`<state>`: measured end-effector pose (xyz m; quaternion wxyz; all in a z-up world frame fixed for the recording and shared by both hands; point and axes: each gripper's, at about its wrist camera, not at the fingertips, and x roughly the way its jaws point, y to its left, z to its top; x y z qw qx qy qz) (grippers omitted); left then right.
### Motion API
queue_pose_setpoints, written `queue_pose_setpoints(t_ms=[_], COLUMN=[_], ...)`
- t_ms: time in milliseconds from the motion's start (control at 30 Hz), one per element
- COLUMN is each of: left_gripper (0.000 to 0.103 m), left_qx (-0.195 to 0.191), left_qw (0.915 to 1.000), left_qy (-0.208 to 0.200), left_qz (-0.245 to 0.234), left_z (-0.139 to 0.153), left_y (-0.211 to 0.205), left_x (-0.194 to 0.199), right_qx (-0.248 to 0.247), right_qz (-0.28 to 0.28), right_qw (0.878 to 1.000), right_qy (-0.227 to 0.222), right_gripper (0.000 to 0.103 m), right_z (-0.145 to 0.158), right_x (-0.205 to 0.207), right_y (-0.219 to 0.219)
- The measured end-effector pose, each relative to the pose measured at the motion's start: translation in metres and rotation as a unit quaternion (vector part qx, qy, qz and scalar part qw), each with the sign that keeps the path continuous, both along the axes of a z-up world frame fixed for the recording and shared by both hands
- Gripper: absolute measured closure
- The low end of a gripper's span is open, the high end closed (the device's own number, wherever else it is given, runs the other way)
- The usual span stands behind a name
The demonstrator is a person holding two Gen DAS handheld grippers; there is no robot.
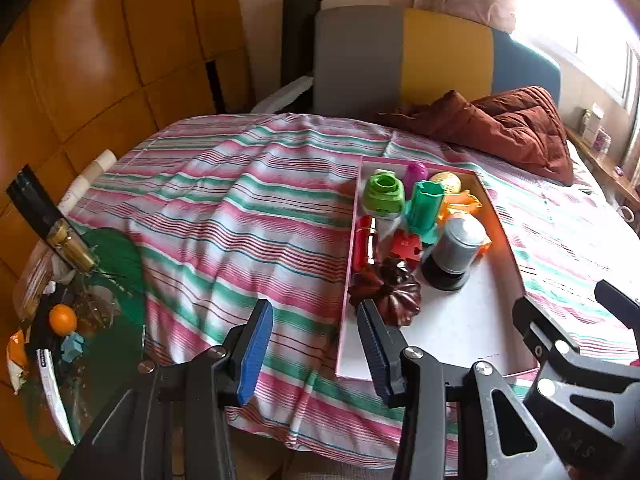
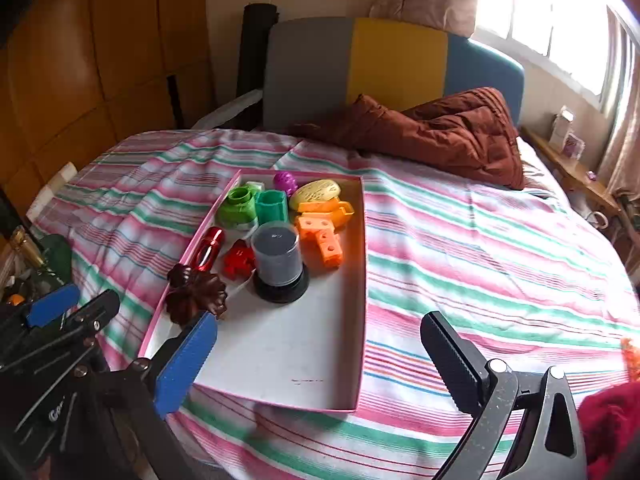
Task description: Organize rigid objects
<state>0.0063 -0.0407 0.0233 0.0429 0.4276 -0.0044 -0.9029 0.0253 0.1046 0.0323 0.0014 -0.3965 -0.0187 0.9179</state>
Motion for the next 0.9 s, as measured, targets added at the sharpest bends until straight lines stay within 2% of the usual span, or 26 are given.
queue_pose_setpoints(t_ms=[133, 367, 433, 533, 900], left_gripper=[0.059, 0.059, 0.062, 0.066, 0.066], left_qx=[0.029, 0.047, 0.054, 0.052, 0.039], left_qw=[0.9995, 0.9987, 0.9982, 0.9982, 0.9985], left_qy=[0.012, 0.016, 0.017, 0.014, 0.007], left_qz=[-0.002, -0.008, -0.016, -0.027, -0.037], left_z=[0.003, 0.005, 0.006, 0.005, 0.003], left_y=[-0.003, -0.001, 0.000, 0.004, 0.010], left_x=[0.005, 0.008, 0.009, 0.008, 0.009], right_qx=[0.000, -0.016, -0.016, -0.016, -0.021], right_qz=[-0.011, -0.021, -0.023, -0.028, -0.037], right_qw=[1.000, 1.000, 1.000, 0.999, 0.999], right_qy=[-0.005, -0.012, -0.010, -0.009, -0.014], right_gripper=[0.000, 0.000, 0.000, 0.000, 0.000], right_z=[0.002, 0.000, 0.001, 0.001, -0.003], right_x=[-0.003, -0.005, -0.005, -0.005, -0.007], right_y=[0.001, 0.005, 0.005, 0.006, 0.010])
